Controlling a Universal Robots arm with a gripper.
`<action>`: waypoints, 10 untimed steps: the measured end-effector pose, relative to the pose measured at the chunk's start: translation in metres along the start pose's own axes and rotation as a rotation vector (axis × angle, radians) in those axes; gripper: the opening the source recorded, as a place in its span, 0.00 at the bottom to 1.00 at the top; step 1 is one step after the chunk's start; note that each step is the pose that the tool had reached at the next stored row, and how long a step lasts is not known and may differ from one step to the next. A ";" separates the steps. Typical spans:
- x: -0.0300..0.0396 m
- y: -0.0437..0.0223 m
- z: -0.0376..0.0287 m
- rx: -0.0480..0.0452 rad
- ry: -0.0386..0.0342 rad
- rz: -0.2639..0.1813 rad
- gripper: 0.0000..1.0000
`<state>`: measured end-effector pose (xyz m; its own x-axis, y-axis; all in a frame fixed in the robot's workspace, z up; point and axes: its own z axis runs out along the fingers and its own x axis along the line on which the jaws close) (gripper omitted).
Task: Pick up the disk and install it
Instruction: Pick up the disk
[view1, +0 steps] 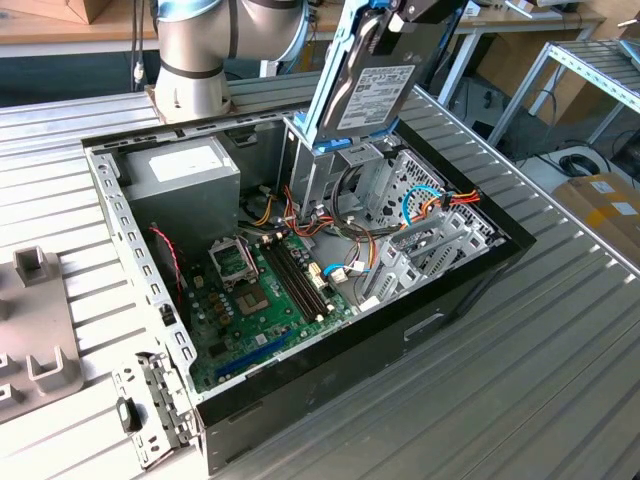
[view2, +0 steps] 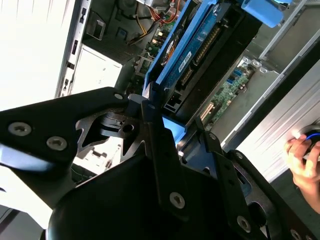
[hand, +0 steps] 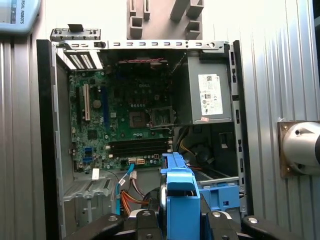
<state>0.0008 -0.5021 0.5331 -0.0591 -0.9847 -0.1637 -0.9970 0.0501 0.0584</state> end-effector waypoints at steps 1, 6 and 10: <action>0.0007 0.0000 0.0000 0.0001 -0.0001 0.000 0.37; 0.0041 -0.0002 -0.0004 0.0000 0.0000 0.000 0.37; 0.0069 -0.0003 -0.0007 0.0000 0.0000 0.000 0.37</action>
<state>0.0008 -0.5090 0.5326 -0.0591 -0.9847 -0.1637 -0.9970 0.0501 0.0584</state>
